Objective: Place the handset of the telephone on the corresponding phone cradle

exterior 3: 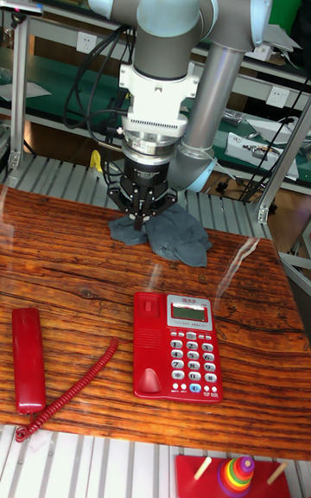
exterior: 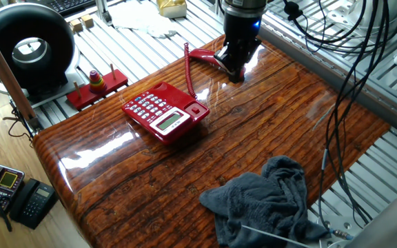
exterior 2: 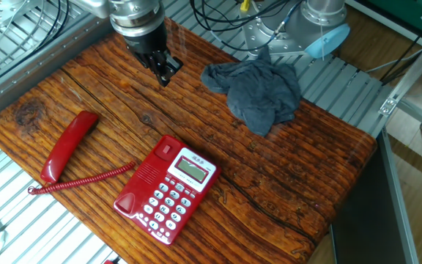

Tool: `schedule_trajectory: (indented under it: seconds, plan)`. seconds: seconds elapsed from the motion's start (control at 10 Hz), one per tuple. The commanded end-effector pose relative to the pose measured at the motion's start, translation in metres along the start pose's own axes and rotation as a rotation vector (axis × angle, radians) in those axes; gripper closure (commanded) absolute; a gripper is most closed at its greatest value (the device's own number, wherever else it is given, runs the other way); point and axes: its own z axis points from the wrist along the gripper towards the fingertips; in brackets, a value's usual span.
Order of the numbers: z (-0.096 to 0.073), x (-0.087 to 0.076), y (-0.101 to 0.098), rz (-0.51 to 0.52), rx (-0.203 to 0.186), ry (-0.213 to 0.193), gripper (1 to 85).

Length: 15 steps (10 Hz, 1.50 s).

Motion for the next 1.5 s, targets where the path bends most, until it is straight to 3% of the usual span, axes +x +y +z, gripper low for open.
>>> schedule_trajectory:
  seconds: [0.0, 0.4, 0.5, 0.7, 0.9, 1.1, 1.4]
  plan:
    - [-0.002, 0.0, -0.012, 0.051, 0.047, -0.002, 84.7]
    - [-0.004, 0.002, -0.002, 0.084, 0.011, -0.013, 84.3]
    - [-0.003, 0.0, -0.01, 0.062, 0.034, -0.017, 84.3]
    - [0.004, -0.009, -0.027, 0.018, 0.04, -0.026, 82.0]
    - [0.007, -0.018, -0.051, -0.037, 0.085, -0.04, 81.3]
    - [0.019, -0.027, -0.068, -0.079, 0.089, -0.054, 81.0]
    - [0.047, -0.035, -0.09, -0.145, 0.051, -0.083, 78.0]
